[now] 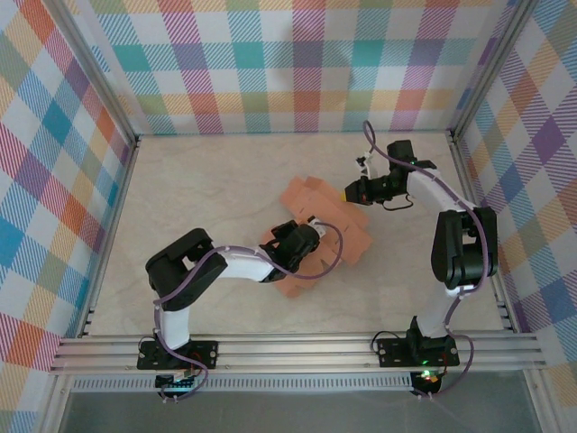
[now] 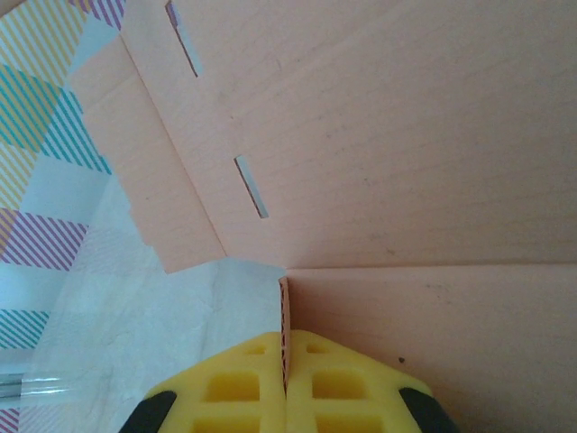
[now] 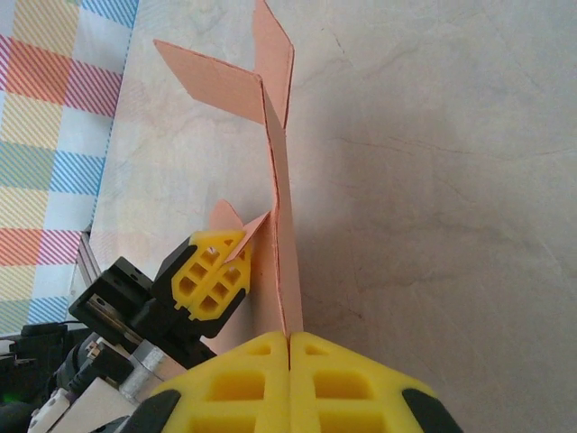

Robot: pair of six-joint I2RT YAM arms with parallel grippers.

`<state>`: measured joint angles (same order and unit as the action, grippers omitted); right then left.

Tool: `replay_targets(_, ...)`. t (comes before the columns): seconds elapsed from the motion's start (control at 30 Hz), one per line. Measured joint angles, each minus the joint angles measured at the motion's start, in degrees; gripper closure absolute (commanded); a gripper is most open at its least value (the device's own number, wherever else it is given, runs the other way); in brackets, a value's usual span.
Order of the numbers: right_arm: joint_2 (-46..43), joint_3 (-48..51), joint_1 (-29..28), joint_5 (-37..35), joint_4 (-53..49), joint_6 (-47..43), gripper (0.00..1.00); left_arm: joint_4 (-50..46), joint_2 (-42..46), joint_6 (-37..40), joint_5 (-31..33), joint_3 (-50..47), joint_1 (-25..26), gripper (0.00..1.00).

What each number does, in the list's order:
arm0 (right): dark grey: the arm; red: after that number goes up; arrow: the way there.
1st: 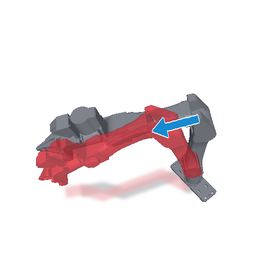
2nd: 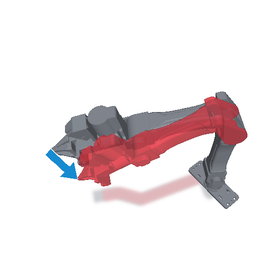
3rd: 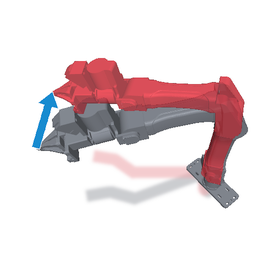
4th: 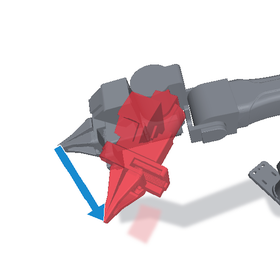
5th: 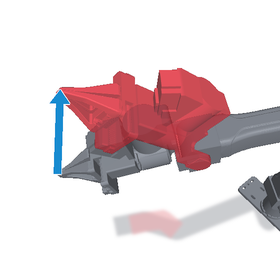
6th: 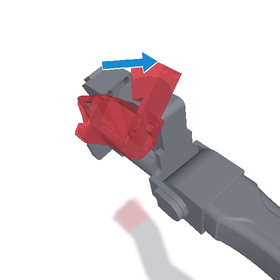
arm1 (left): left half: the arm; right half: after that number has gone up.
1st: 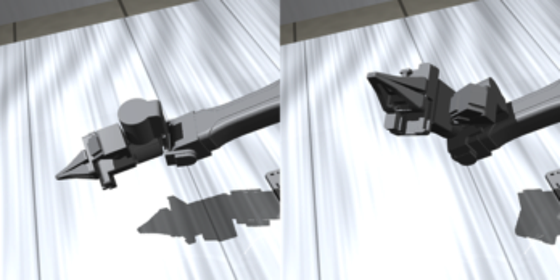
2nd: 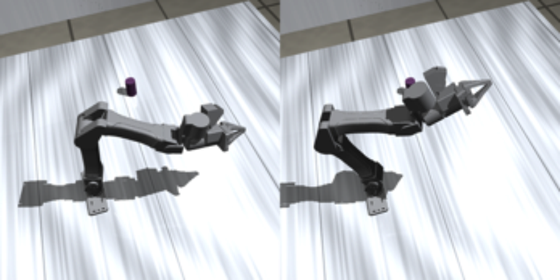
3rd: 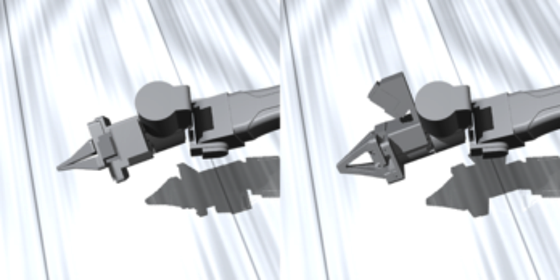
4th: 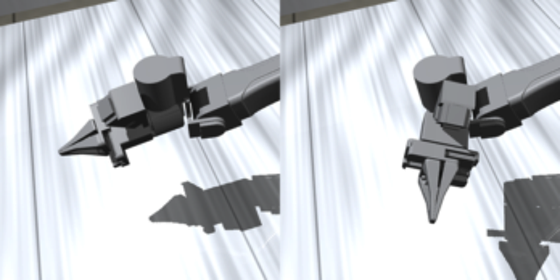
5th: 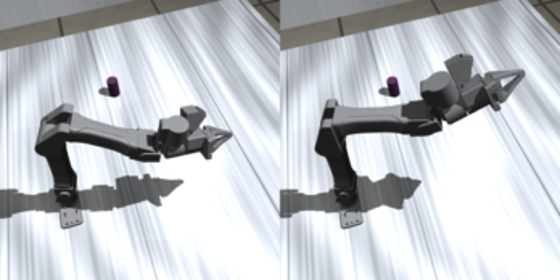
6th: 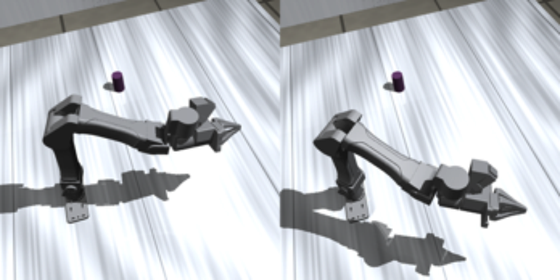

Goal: Fold the paper box

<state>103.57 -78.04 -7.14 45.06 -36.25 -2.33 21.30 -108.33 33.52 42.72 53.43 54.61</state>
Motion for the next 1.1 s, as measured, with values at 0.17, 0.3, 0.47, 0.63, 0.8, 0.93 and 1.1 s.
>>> replay_targets(0.17,0.0,0.0,0.04,0.0,0.24,0.0,1.0,-0.11,-3.39,0.87,0.59,2.64,0.02,1.0)
replay_targets(0.3,0.02,0.0,0.02,-0.02,0.2,-0.02,1.0,0.0,-5.18,1.18,0.74,3.61,0.17,1.0)
replay_targets(0.47,0.02,0.0,-0.07,-0.46,0.07,-0.02,1.0,-3.56,-4.85,-2.03,-3.08,4.61,-0.22,0.85)
replay_targets(0.63,0.02,0.0,-0.07,-1.01,0.37,-0.2,1.0,-11.47,-1.07,-9.27,-15.54,7.06,-3.21,0.48)
replay_targets(0.8,0.0,0.04,-0.07,-3.61,0.76,-0.46,1.0,-14.14,5.81,-16.41,-30.16,7.28,-9.14,0.25)
replay_targets(0.93,-0.7,1.31,-0.07,-7.06,2.54,-1.2,1.0,-12.74,12.15,-22.75,-40.74,4.44,-15.04,0.17)
replay_targets(1.1,-3.02,4.11,-1.22,-13.07,5.11,-3.8,1.0,-10.16,16.94,-31.06,-46.95,0.59,-22.32,0.1)
